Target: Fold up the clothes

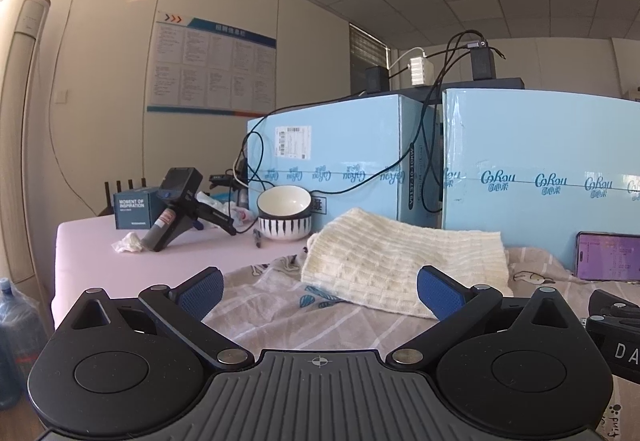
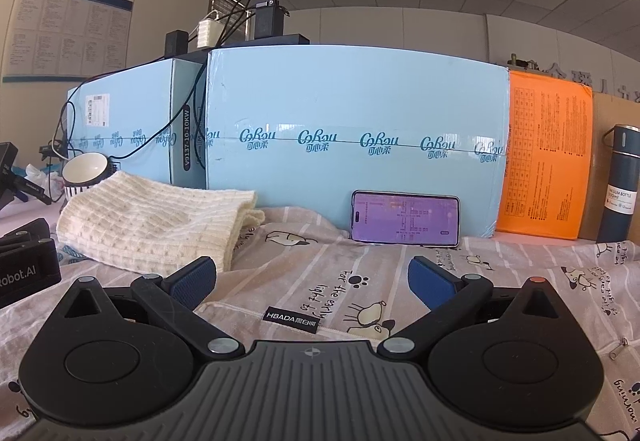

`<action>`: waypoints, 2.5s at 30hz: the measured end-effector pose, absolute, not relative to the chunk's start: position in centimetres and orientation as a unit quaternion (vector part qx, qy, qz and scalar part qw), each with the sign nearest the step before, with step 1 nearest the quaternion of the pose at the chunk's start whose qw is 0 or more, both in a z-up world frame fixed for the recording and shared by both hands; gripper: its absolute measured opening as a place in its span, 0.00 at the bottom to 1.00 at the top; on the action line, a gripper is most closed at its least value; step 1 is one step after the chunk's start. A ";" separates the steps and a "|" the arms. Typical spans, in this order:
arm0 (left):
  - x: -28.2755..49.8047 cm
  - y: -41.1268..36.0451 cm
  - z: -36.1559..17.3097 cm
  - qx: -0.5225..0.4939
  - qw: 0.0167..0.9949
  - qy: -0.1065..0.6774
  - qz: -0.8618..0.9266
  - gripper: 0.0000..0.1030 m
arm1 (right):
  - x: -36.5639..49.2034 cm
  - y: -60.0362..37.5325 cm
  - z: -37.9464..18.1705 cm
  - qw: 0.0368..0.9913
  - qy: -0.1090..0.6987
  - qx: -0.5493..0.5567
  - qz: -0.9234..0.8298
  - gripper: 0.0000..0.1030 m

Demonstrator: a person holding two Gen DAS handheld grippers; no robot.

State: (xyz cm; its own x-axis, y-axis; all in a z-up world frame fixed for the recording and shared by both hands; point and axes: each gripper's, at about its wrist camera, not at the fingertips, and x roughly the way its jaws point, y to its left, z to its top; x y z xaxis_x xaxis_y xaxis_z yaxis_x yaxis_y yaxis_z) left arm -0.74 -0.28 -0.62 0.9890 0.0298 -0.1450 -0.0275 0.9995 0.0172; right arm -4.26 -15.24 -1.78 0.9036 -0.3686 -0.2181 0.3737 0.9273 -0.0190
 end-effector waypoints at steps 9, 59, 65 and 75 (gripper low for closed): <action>-0.9 -0.4 -0.7 0.012 0.997 0.071 0.015 1.00 | -4.2 -15.2 -1.7 0.976 0.111 0.011 -0.190 1.00; -0.7 -0.5 -0.6 0.018 0.997 0.076 0.017 1.00 | -4.4 -15.2 -1.7 0.977 0.107 0.011 -0.186 1.00; -0.7 -0.5 -0.6 0.017 0.997 0.075 0.017 1.00 | -4.4 -15.2 -1.7 0.977 0.107 0.011 -0.186 1.00; -0.9 -0.5 -0.6 0.017 0.997 0.072 0.019 1.00 | -4.4 -15.1 -1.6 0.977 0.106 0.010 -0.186 1.00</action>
State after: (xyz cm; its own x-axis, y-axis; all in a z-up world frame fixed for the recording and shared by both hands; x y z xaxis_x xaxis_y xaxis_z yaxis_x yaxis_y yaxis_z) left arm -0.87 -0.48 -0.60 0.9888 0.0412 -0.1433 -0.0364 0.9987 0.0360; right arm -4.38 -15.13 -1.63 0.9078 -0.3622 -0.2114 0.3664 0.9302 -0.0203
